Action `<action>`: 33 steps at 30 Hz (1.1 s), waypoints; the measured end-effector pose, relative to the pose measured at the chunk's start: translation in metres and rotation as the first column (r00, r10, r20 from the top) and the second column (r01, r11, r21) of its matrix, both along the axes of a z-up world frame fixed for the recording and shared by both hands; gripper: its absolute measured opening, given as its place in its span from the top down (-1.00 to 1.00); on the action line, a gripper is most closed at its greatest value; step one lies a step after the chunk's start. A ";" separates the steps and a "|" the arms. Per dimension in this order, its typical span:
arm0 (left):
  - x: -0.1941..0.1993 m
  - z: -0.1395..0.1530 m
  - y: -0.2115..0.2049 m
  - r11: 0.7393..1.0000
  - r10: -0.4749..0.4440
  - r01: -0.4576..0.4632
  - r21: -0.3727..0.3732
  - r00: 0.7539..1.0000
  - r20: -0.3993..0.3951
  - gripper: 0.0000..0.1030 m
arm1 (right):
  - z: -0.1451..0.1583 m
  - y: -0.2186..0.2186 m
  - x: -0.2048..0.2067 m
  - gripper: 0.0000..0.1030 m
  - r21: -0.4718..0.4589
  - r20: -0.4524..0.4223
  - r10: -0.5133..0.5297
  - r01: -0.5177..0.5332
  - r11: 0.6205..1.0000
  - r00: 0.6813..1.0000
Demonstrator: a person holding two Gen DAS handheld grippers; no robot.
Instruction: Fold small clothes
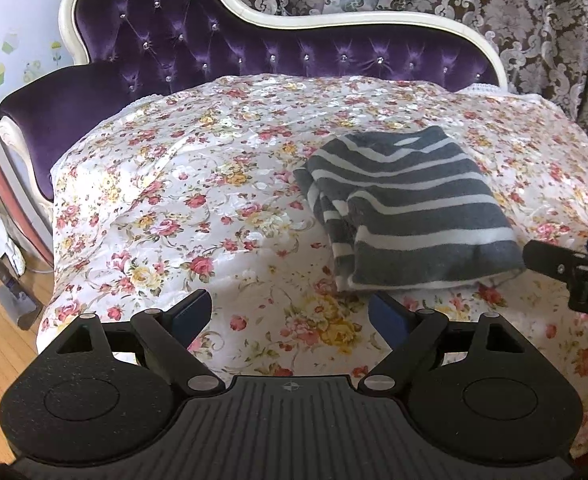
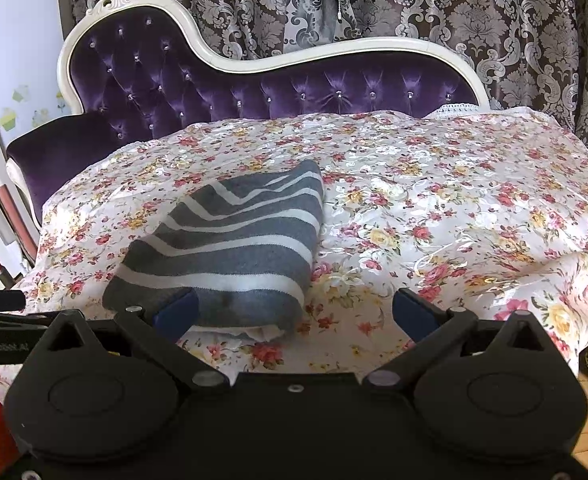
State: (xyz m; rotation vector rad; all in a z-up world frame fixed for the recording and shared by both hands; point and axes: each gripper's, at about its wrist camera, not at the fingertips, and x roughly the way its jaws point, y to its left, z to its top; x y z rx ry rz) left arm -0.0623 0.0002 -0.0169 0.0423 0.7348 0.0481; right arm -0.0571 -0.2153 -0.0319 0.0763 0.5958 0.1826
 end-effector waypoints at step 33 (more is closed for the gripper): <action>0.013 -0.002 0.002 0.999 0.005 -0.008 -0.048 0.998 -0.055 -0.66 | -0.005 0.005 0.003 -0.99 0.006 -0.031 0.010 -0.009 1.000 0.999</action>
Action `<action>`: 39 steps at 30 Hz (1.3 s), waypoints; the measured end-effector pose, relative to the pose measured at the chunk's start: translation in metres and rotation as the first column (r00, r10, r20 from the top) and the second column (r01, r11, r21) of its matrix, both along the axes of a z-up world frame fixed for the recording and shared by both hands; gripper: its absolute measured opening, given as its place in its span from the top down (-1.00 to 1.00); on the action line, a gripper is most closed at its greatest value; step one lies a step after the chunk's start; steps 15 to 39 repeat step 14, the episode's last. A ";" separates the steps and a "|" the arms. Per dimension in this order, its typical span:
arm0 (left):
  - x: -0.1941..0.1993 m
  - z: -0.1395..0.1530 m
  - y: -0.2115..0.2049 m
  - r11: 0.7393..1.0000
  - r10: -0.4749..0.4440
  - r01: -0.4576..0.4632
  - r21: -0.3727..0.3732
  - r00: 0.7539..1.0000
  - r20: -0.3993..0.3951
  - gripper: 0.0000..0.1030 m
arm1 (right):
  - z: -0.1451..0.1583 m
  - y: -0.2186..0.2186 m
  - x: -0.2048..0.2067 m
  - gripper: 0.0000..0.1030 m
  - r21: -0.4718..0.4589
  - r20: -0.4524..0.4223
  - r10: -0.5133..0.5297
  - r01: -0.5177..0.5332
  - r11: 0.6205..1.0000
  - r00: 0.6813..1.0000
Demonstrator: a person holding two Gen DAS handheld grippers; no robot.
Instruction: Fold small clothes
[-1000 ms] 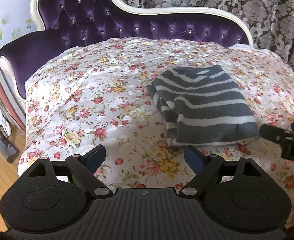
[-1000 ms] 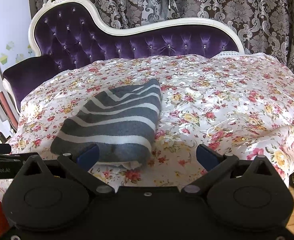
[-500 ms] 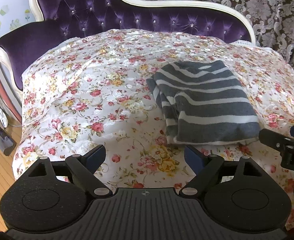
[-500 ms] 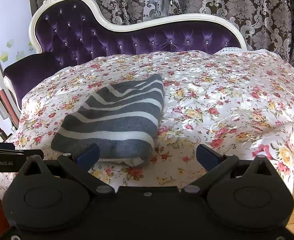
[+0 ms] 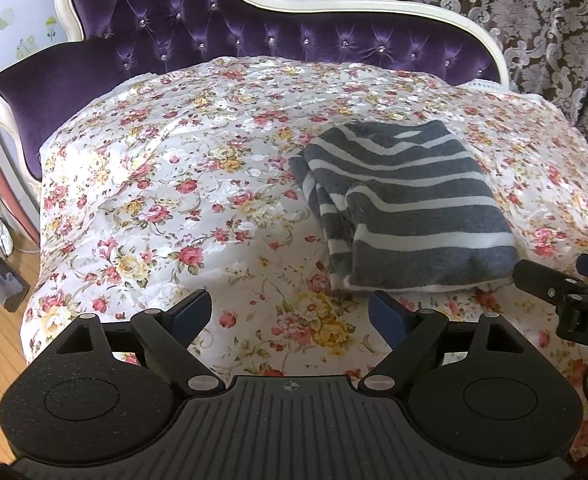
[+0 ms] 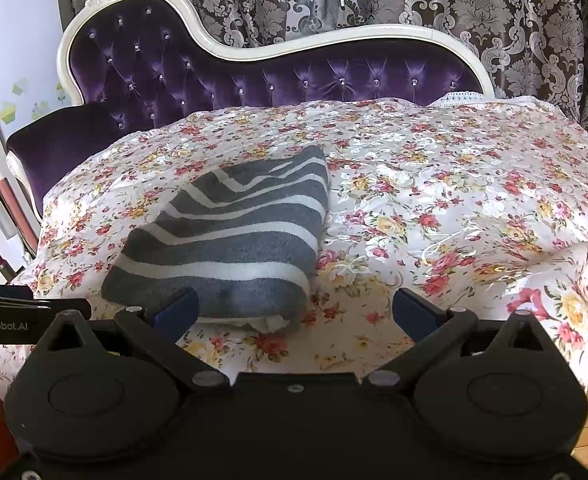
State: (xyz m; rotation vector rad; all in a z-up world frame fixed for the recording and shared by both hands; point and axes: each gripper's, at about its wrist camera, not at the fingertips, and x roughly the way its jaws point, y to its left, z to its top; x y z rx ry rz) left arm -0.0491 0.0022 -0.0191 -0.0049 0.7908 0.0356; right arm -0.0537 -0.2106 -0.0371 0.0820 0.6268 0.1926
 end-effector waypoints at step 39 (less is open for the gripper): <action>-0.002 -0.001 -0.002 1.000 -0.011 0.011 0.006 1.000 -0.002 -0.66 | -0.001 0.000 0.001 -0.99 0.006 -0.006 -0.002 0.002 1.000 1.000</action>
